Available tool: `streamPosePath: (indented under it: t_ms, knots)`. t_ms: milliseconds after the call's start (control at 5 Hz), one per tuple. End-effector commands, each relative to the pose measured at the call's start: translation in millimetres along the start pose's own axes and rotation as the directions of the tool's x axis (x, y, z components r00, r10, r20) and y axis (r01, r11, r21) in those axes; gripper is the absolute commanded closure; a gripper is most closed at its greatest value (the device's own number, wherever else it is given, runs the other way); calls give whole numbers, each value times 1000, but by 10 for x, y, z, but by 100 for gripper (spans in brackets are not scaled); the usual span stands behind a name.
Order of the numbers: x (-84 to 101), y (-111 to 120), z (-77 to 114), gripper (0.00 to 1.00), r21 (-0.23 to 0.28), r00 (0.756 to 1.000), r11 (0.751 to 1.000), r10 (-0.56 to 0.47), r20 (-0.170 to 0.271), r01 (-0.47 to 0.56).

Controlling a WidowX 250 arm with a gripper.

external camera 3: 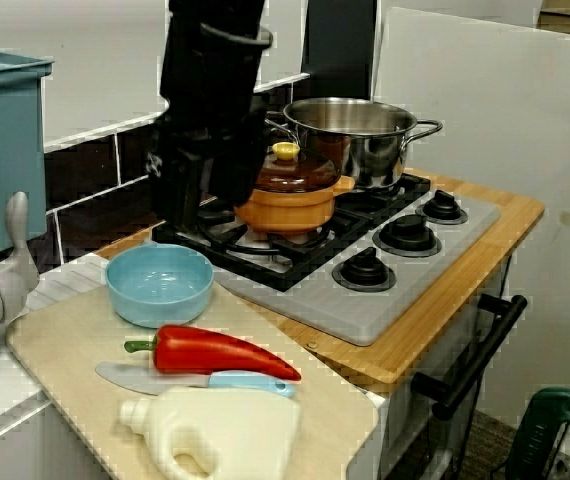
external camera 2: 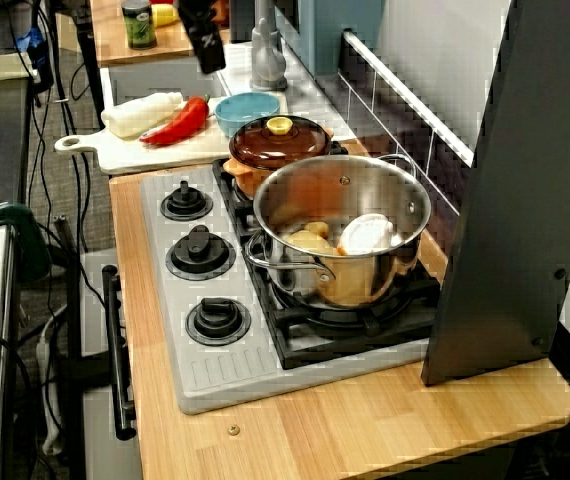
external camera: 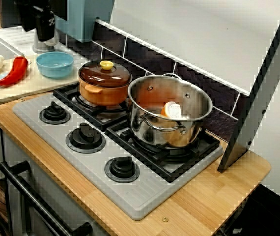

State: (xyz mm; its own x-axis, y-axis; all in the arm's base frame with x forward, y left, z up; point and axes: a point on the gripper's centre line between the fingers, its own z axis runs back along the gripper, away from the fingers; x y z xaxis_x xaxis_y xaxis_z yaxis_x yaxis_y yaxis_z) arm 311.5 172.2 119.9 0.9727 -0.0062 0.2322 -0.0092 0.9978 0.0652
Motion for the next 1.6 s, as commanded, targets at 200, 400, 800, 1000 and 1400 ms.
streamPosePath:
  t_ms: [200,400,800,1000,1400]
  knots:
    - [-196,508,78,0,88,981,980,185,-57,-180]
    - [-276,504,54,0,49,968,967,251,-30,-249]
    - [-312,415,46,0,26,942,941,337,-11,-336]
    - [-288,417,45,0,36,939,939,344,-10,-343]
    - [-326,578,83,0,78,928,928,369,-55,-364]
